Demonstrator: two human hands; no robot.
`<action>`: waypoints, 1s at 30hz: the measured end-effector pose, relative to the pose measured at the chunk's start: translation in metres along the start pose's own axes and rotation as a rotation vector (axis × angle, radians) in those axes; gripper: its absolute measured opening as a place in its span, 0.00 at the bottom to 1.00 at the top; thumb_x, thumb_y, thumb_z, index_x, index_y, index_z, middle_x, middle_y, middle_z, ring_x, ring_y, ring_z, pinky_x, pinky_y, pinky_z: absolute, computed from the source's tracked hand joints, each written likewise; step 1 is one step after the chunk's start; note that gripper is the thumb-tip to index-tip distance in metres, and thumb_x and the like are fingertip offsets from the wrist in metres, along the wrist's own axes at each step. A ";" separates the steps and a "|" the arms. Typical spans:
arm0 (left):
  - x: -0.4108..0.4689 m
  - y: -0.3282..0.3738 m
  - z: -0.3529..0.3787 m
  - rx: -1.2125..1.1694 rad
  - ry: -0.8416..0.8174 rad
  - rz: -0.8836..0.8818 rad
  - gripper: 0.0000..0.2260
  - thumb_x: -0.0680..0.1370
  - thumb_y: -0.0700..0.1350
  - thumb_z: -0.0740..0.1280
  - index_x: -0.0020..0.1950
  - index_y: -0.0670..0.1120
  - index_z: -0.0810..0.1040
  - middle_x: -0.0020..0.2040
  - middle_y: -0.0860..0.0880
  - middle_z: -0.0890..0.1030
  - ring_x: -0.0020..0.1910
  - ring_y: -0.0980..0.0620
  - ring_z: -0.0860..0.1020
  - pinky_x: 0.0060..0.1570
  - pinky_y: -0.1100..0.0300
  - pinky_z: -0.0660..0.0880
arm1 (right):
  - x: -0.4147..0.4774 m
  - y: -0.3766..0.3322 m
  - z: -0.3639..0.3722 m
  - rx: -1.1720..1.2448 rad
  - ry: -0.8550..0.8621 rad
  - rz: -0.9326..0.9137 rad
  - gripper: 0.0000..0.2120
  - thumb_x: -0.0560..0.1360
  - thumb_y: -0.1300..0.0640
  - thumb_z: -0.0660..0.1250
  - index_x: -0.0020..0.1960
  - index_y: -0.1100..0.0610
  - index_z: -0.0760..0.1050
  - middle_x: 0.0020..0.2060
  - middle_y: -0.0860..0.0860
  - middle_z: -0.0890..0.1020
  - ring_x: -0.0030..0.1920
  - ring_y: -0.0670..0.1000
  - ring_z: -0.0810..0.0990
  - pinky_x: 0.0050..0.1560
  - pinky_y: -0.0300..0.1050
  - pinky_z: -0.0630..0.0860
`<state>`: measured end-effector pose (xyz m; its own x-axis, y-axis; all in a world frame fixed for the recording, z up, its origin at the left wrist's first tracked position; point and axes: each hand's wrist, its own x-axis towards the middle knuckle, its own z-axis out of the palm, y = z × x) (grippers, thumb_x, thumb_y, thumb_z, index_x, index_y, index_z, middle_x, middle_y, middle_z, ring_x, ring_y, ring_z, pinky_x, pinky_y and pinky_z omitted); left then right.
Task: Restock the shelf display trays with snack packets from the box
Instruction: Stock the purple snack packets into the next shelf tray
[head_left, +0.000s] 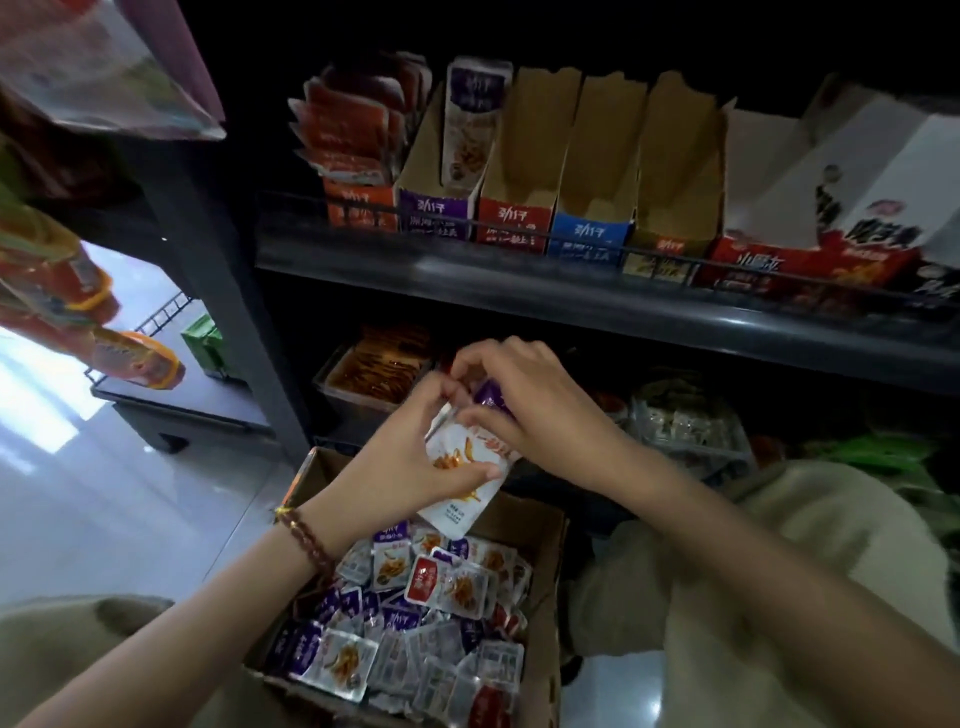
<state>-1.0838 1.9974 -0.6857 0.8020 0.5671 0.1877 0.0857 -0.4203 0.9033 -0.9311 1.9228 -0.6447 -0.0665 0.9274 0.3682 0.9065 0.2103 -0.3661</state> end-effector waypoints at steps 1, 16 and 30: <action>0.002 0.004 0.001 -0.012 0.019 0.031 0.21 0.67 0.54 0.73 0.54 0.54 0.68 0.49 0.60 0.75 0.48 0.61 0.76 0.47 0.64 0.74 | 0.001 -0.001 -0.003 0.023 0.032 0.025 0.15 0.74 0.55 0.69 0.59 0.57 0.72 0.49 0.43 0.72 0.49 0.39 0.64 0.51 0.34 0.58; 0.033 0.032 0.013 -0.111 0.065 0.068 0.17 0.75 0.49 0.68 0.61 0.57 0.68 0.52 0.58 0.79 0.48 0.56 0.81 0.46 0.53 0.81 | 0.000 0.017 -0.043 0.721 0.187 0.382 0.11 0.72 0.55 0.68 0.53 0.48 0.74 0.45 0.47 0.82 0.45 0.44 0.83 0.43 0.37 0.79; 0.049 0.039 0.010 -0.207 0.156 -0.131 0.11 0.67 0.48 0.74 0.47 0.50 0.78 0.40 0.54 0.84 0.38 0.60 0.82 0.36 0.67 0.77 | 0.006 0.017 -0.047 0.802 0.310 0.508 0.07 0.74 0.54 0.66 0.52 0.51 0.77 0.40 0.47 0.83 0.42 0.45 0.83 0.37 0.36 0.77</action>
<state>-1.0351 2.0015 -0.6454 0.6900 0.7158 0.1072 0.0470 -0.1921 0.9803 -0.8968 1.9172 -0.6083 0.4665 0.8674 0.1729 0.2404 0.0638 -0.9686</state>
